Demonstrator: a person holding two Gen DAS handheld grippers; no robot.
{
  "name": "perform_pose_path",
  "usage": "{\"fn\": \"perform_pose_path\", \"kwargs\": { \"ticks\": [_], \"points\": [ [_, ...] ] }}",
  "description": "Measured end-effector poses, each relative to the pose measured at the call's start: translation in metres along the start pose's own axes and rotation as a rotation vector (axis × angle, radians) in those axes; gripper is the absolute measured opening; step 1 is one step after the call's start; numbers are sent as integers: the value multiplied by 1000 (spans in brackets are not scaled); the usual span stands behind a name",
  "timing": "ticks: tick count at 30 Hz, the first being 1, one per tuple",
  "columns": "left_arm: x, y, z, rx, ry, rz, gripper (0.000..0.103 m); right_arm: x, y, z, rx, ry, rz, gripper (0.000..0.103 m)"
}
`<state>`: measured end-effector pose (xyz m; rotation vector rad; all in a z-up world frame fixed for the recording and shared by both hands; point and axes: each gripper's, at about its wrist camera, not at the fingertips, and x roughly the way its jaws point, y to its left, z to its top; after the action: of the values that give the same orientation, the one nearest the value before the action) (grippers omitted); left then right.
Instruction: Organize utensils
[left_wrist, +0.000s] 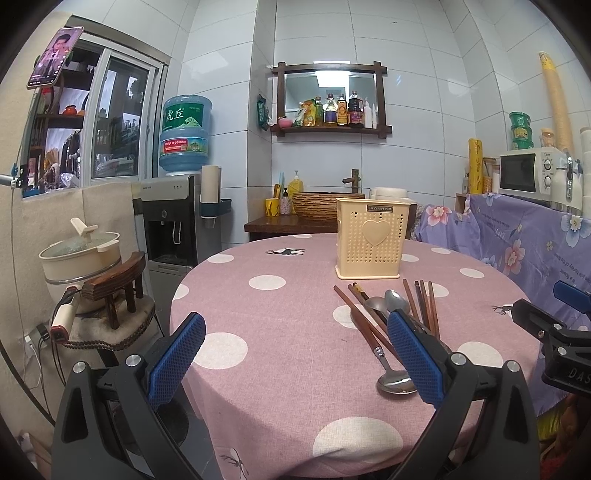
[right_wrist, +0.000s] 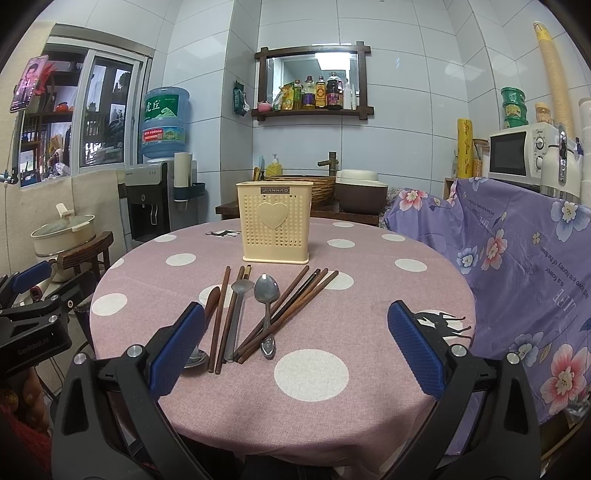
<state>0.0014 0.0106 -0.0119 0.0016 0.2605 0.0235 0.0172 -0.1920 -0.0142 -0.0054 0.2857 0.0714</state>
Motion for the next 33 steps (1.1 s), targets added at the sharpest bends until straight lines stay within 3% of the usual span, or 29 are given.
{"fn": "perform_pose_path", "kwargs": {
  "ticks": [27, 33],
  "points": [
    [5, 1, -1, -3, 22, 3, 98, 4, -2, -5, 1, 11, 1, 98],
    [17, 1, -2, -3, 83, -8, 98, 15, -7, -5, -9, 53, -43, 98]
  ]
}}
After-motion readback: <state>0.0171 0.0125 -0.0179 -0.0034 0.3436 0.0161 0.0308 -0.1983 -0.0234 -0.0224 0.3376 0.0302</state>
